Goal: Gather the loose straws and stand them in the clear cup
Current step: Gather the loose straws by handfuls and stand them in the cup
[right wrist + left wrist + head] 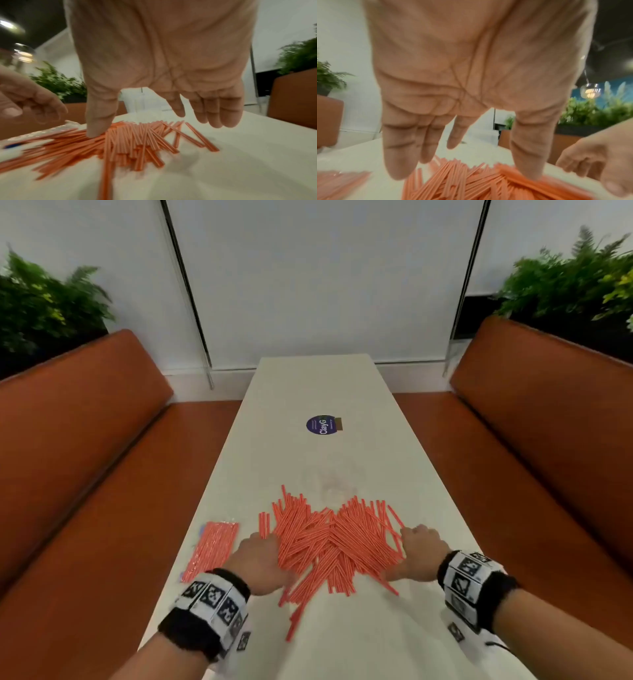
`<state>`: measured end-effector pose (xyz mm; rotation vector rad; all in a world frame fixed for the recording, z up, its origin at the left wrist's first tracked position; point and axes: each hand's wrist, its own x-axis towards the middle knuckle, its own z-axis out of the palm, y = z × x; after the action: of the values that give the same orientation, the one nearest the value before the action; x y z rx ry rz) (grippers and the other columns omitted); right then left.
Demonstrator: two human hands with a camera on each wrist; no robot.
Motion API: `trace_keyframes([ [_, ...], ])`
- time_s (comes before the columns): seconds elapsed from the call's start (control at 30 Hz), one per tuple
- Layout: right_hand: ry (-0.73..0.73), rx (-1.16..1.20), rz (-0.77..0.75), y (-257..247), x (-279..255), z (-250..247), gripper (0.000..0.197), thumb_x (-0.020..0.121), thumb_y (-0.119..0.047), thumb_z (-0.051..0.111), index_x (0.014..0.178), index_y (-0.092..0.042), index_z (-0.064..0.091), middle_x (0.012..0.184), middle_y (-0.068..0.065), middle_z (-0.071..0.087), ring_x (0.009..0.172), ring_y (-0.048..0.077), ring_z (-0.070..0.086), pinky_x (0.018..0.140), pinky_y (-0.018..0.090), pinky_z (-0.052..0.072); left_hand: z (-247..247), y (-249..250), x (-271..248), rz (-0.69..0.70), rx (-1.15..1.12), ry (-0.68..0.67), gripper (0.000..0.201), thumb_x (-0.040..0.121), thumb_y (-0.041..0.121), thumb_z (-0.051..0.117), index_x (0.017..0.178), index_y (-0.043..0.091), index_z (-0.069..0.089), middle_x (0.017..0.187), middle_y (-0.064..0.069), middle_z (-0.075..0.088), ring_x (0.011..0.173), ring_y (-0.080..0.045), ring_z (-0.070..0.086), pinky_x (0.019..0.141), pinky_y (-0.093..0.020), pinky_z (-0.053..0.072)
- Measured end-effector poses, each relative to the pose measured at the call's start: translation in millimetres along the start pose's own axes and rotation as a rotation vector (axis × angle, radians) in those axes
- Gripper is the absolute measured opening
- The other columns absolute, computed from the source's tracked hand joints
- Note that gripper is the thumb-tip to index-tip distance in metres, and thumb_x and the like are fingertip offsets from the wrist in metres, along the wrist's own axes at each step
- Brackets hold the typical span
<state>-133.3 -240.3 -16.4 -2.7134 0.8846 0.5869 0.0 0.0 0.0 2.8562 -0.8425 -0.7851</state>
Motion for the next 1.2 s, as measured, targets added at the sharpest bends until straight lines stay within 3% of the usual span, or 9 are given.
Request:
trace_keyframes([
  [0.13, -0.03, 0.001, 0.1, -8, 21, -4, 0.115, 0.057, -0.076, 0.066, 0.141, -0.007, 0.026, 0.143, 0.015, 0.039, 0.131, 0.032, 0.038, 0.11, 0.043, 0.036, -11, 11, 41, -0.143, 0.029, 0.041, 0.079, 0.084, 0.045, 0.061, 0.145, 0.005, 0.032, 0.147, -0.017, 0.039, 0.133, -0.032, 0.043, 0.109, -0.039, 0.042],
  [0.23, -0.005, -0.04, 0.076, -15, 33, 0, 0.114, 0.062, -0.075, 0.063, 0.142, -0.004, 0.024, 0.144, 0.016, 0.038, 0.132, 0.032, 0.037, 0.112, 0.042, 0.033, -6, 17, 64, -0.184, 0.015, 0.034, 0.08, 0.084, 0.048, 0.061, 0.144, 0.003, 0.032, 0.146, -0.016, 0.042, 0.131, -0.031, 0.046, 0.109, -0.039, 0.042],
  [0.43, 0.081, 0.093, -0.053, -37, 39, 16, 0.082, 0.08, -0.056, 0.059, 0.139, -0.007, 0.03, 0.142, 0.013, 0.038, 0.131, 0.033, 0.033, 0.106, 0.045, 0.04, 15, 37, 75, -0.122, -0.003, 0.028, 0.094, 0.082, 0.051, 0.062, 0.15, 0.002, 0.019, 0.15, -0.019, 0.029, 0.14, -0.037, 0.027, 0.114, -0.042, 0.031],
  [0.67, 0.12, 0.165, -0.161, -56, 40, 19, 0.046, 0.096, -0.028, 0.044, 0.132, -0.001, 0.035, 0.135, 0.019, 0.042, 0.124, 0.032, 0.04, 0.105, 0.039, 0.038, 15, 46, 75, -0.03, -0.137, 0.017, 0.081, 0.083, 0.041, 0.067, 0.146, 0.009, 0.027, 0.143, -0.015, 0.035, 0.129, -0.033, 0.045, 0.107, -0.042, 0.044],
  [0.73, 0.127, 0.224, -0.128, -52, 44, 16, 0.045, 0.097, -0.029, 0.042, 0.131, 0.0, 0.037, 0.132, 0.019, 0.045, 0.122, 0.032, 0.042, 0.103, 0.04, 0.039, 12, 43, 78, -0.072, -0.16, 0.061, 0.076, 0.083, 0.036, 0.066, 0.144, 0.009, 0.03, 0.143, -0.015, 0.035, 0.126, -0.032, 0.049, 0.104, -0.041, 0.047],
  [0.87, 0.135, 0.092, 0.012, -52, 49, 12, 0.062, 0.094, -0.048, 0.04, 0.132, 0.001, 0.037, 0.136, 0.021, 0.044, 0.125, 0.035, 0.041, 0.107, 0.042, 0.036, 8, 46, 82, -0.183, -0.035, 0.097, 0.087, 0.083, 0.059, 0.056, 0.144, 0.003, 0.033, 0.144, -0.017, 0.039, 0.133, -0.032, 0.042, 0.11, -0.04, 0.039],
  [1.0, 0.174, 0.08, 0.035, -72, 56, 20, 0.073, 0.089, -0.053, 0.047, 0.135, 0.002, 0.032, 0.136, 0.019, 0.041, 0.125, 0.033, 0.039, 0.105, 0.04, 0.038, 14, 63, 89, -0.195, 0.058, 0.078, 0.091, 0.081, 0.067, 0.052, 0.142, 0.0, 0.037, 0.143, -0.018, 0.039, 0.133, -0.032, 0.038, 0.111, -0.039, 0.035],
  [1.1, 0.184, 0.135, 0.123, -89, 67, 25, 0.076, 0.087, -0.05, 0.053, 0.136, 0.002, 0.029, 0.136, 0.017, 0.038, 0.124, 0.03, 0.038, 0.101, 0.037, 0.042, 15, 78, 93, -0.204, 0.051, 0.105, 0.085, 0.087, 0.062, 0.049, 0.142, -0.002, 0.035, 0.143, -0.018, 0.038, 0.133, -0.031, 0.038, 0.111, -0.037, 0.033],
  [1.2, 0.208, 0.182, 0.215, -100, 77, 29, 0.056, 0.092, -0.031, 0.052, 0.134, 0.0, 0.032, 0.135, 0.014, 0.037, 0.123, 0.026, 0.039, 0.098, 0.035, 0.044, 17, 87, 97, -0.207, 0.076, 0.12, 0.059, 0.098, 0.04, 0.045, 0.14, 0.0, 0.038, 0.142, -0.015, 0.041, 0.132, -0.027, 0.039, 0.111, -0.034, 0.032],
])
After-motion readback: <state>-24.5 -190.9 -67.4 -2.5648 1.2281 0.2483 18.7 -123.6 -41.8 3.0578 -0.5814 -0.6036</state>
